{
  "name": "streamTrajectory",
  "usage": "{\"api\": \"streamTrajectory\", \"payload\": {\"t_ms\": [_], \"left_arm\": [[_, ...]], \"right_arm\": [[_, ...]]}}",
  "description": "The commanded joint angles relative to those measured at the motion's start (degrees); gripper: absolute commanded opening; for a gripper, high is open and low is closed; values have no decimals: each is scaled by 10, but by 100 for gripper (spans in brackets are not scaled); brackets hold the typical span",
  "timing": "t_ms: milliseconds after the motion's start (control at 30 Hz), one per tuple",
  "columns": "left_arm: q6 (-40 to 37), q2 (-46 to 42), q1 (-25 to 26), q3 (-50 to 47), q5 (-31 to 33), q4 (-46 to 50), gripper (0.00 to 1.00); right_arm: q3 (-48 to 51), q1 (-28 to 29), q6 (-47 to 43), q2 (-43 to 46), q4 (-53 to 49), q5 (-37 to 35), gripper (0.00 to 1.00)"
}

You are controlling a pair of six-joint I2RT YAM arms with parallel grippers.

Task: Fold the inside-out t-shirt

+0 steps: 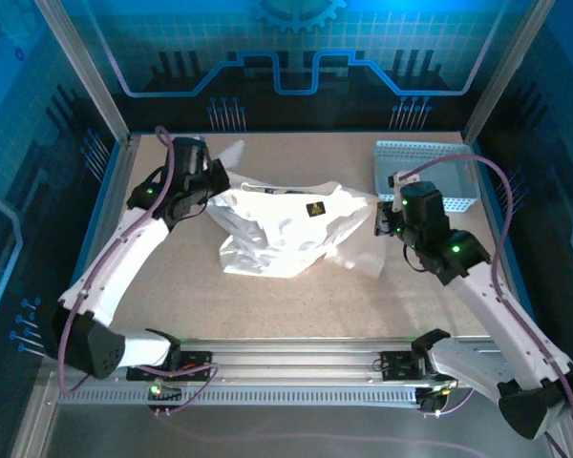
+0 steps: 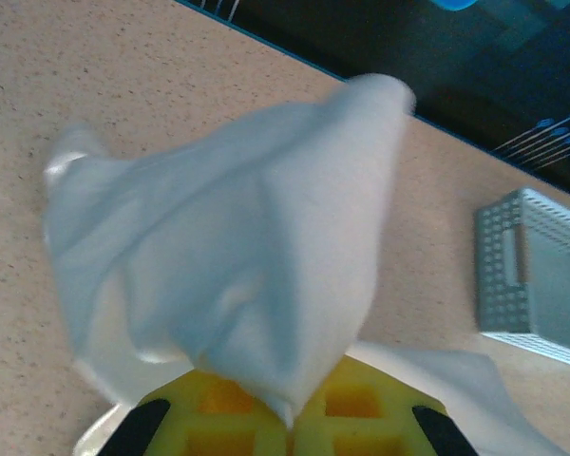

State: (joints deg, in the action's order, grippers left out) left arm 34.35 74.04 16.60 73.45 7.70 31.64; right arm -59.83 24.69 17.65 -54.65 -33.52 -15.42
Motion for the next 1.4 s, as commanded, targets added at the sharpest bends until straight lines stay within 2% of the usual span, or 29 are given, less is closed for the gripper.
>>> {"api": "streamTrajectory", "payload": {"t_ms": [0, 133, 233, 333, 400, 467, 567, 600, 700, 767, 933, 1033, 1167, 1367], "left_arm": [[51, -29, -13, -86, -10, -7, 0], [67, -37, -21, -194, -22, -19, 0], [67, -24, -21, -254, -67, -39, 1], [56, -1, -21, -285, -105, -45, 7], [41, 12, -21, -290, -124, -41, 13], [30, 20, -20, -289, -129, -29, 22], [17, 12, -20, -287, -120, 0, 52], [18, 2, -20, -289, -107, 13, 55], [41, -50, -20, -304, -58, 52, 64], [70, -90, -20, -329, -50, 58, 69], [131, -147, -18, -400, -41, 55, 71], [138, -154, -19, -422, -32, 39, 72], [132, -139, -20, -429, -52, 10, 73], [132, -135, -20, -442, -65, -16, 74]], "right_arm": [[21, 1, -35, -1, -28, 37, 0], [105, 1, 3, -15, -10, 39, 0], [182, 5, 52, -42, 12, 64, 0], [230, 21, 91, -76, 33, 92, 7], [239, 36, 97, -91, 35, 92, 18], [231, 42, 87, -99, 26, 96, 37], [200, 41, 63, -96, -4, 81, 55], [189, 40, 50, -93, -12, 78, 59], [163, 43, 26, -94, -23, 89, 60], [157, 55, 24, -108, -16, 105, 61], [137, 97, 58, -195, -3, 55, 63], [118, 107, 83, -246, 3, 19, 64], [97, 98, 107, -297, -12, -33, 65], [70, 79, 109, -361, -10, -18, 63]]}}
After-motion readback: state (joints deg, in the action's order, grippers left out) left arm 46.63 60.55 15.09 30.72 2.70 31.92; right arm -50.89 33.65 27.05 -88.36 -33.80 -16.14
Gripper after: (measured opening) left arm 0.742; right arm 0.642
